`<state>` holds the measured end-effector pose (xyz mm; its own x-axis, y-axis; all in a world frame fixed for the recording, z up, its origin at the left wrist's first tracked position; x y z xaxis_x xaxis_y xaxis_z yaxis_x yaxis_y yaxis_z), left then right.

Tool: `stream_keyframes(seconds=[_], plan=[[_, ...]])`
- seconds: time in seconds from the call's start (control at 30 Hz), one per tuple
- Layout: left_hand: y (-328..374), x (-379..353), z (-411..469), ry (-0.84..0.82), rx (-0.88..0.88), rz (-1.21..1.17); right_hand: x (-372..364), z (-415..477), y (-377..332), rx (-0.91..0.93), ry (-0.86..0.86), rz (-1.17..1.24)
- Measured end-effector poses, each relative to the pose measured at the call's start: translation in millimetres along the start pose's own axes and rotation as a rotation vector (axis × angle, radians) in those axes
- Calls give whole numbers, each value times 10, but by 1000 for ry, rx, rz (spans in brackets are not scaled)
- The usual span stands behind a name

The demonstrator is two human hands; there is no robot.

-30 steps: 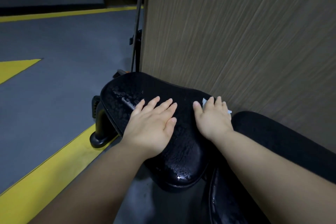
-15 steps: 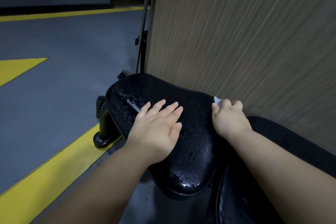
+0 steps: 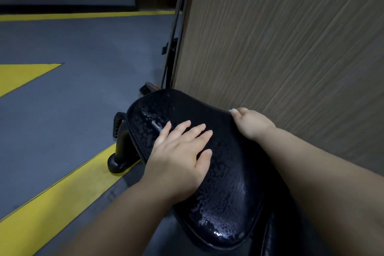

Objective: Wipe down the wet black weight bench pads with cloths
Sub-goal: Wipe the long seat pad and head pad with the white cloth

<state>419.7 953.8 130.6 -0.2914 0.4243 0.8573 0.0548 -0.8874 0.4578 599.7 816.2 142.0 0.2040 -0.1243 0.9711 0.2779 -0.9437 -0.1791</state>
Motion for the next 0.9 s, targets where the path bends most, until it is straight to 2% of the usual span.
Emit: stream_keyframes(seconds=[0.17, 0.27, 0.7, 0.9], plan=[[-13, -13, 10, 15, 1, -19, -69, 190, -618, 191, -88, -20], [-29, -19, 4, 16, -5, -31, -59, 193, -602, 230, -100, 28], [-36, -6, -25, 54, -21, -50, -17, -130, 593, -28, -12, 113], [-49, -29, -39, 87, -39, -56, 40, -42, 302, -2, -40, 75]])
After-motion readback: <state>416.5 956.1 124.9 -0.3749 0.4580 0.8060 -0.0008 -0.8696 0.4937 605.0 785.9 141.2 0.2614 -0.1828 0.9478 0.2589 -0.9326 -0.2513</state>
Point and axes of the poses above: each hand's wrist, its own z-axis towards the middle knuckle, its own x-axis out of the back of the hand, y = z × x, the point moved 5 cm from there along z, towards the middle knuckle, and after that the axes turned 5 degrees about x, right-handed, at the moved point
